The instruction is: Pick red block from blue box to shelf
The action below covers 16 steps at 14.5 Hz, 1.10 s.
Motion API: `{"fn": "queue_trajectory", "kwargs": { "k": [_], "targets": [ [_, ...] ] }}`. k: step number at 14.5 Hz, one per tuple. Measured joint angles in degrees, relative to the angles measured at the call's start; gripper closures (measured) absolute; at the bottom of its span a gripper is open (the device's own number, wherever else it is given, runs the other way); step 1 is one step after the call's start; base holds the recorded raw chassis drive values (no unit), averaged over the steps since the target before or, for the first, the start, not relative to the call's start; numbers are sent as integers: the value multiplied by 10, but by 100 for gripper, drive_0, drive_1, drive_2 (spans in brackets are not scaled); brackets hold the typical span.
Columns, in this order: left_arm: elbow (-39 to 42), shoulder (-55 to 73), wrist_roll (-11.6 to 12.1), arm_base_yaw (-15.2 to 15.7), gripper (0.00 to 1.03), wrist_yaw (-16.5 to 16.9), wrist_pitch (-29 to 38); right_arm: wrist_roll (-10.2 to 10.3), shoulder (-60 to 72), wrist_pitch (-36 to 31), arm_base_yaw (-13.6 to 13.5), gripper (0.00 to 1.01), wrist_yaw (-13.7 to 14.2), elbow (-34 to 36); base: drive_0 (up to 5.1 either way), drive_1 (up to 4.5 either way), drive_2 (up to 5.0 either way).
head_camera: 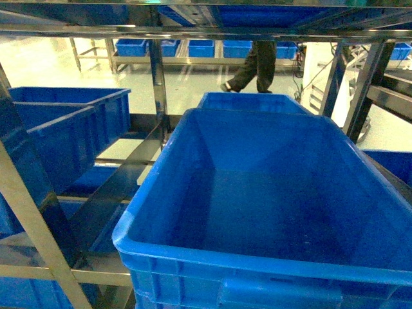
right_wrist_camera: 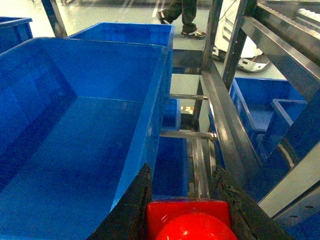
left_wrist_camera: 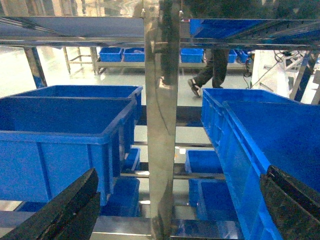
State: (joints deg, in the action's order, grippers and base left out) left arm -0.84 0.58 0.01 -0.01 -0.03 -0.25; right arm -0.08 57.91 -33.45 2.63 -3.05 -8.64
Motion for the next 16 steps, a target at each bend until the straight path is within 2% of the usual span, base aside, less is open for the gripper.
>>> {"fn": "queue_trajectory", "kwargs": {
  "k": [16],
  "targets": [
    [0, 0, 0, 0, 5, 0, 1, 0, 0, -1, 0, 73, 0, 0, 0, 0, 0]
  ]
}}
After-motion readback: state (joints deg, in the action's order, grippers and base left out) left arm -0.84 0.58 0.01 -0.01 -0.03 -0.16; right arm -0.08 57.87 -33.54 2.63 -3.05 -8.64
